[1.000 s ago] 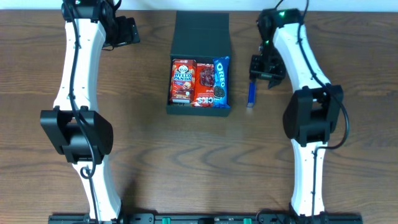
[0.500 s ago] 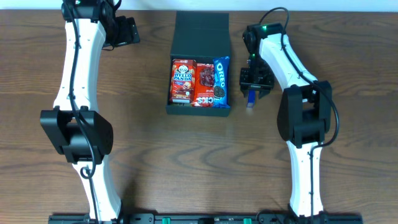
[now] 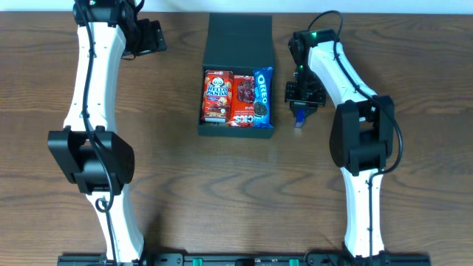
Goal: Pack container
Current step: 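Grasp the Eclipse mints tube with the right gripper and lift, then carry the Eclipse tube over the black box toward the Oreo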
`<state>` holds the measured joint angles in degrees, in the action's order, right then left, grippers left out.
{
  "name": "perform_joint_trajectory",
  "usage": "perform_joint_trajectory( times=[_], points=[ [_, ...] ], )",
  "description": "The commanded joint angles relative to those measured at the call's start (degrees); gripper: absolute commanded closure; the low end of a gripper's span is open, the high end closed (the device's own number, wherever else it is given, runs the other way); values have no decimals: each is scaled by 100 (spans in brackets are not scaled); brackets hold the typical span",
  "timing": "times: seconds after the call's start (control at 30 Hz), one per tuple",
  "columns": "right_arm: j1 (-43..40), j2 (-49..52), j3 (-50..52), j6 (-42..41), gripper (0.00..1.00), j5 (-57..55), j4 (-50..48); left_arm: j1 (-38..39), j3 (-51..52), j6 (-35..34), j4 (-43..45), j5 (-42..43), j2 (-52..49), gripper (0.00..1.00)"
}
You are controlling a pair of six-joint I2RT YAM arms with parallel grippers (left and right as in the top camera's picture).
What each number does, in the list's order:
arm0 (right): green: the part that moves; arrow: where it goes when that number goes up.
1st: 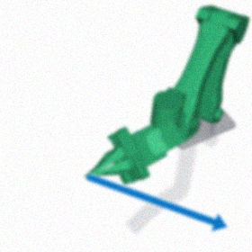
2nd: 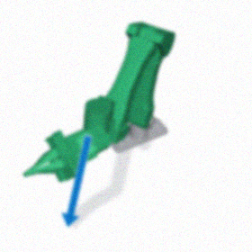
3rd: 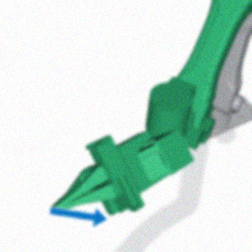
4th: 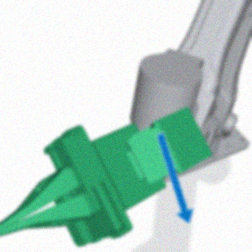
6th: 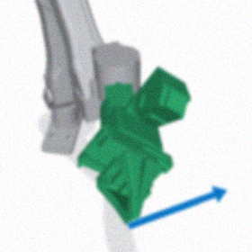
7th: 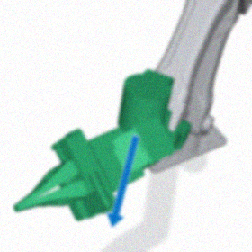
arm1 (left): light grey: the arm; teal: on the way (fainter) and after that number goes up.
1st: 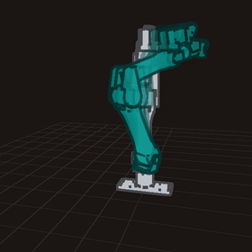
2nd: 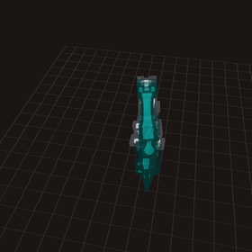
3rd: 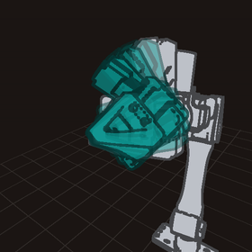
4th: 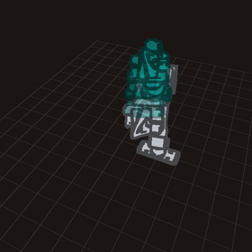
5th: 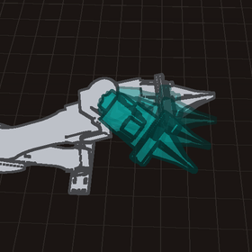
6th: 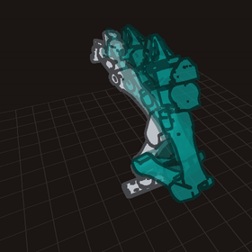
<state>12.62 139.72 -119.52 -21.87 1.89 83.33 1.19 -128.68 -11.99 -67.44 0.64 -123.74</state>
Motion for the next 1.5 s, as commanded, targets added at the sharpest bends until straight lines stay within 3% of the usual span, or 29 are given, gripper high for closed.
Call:
perform_joint_trajectory(
  times=[0.0, 0.5, 0.83, 0.93, 1.07, 1.23, 1.47],
  points=[
    [26, -94, 39, 13, 78, -44, -4, 2, 33, -42, 0, -63, 28, 5],
    [-24, -96, -127, 9, 86, -35, -42, 2, 33, -44, -2, -61, 28, 5],
    [-76, -96, -1858, 13, 88, 142, 271, 2, 33, -42, -15, -63, 28, 5],
    [-72, -96, -2448, 35, 90, 756, 232, 2, 33, -28, -15, -68, 28, 5],
    [-13, -96, -2994, 243, 90, 2780, -420, 0, 33, 7, -15, -83, 28, 5],
    [81, -94, -2905, 391, 89, 4441, -800, 0, 33, 46, -26, -90, 28, 5],
    [96, -94, -2181, 940, 89, 5556, -507, 0, 33, 133, -15, -127, 28, 5]
  ],
)
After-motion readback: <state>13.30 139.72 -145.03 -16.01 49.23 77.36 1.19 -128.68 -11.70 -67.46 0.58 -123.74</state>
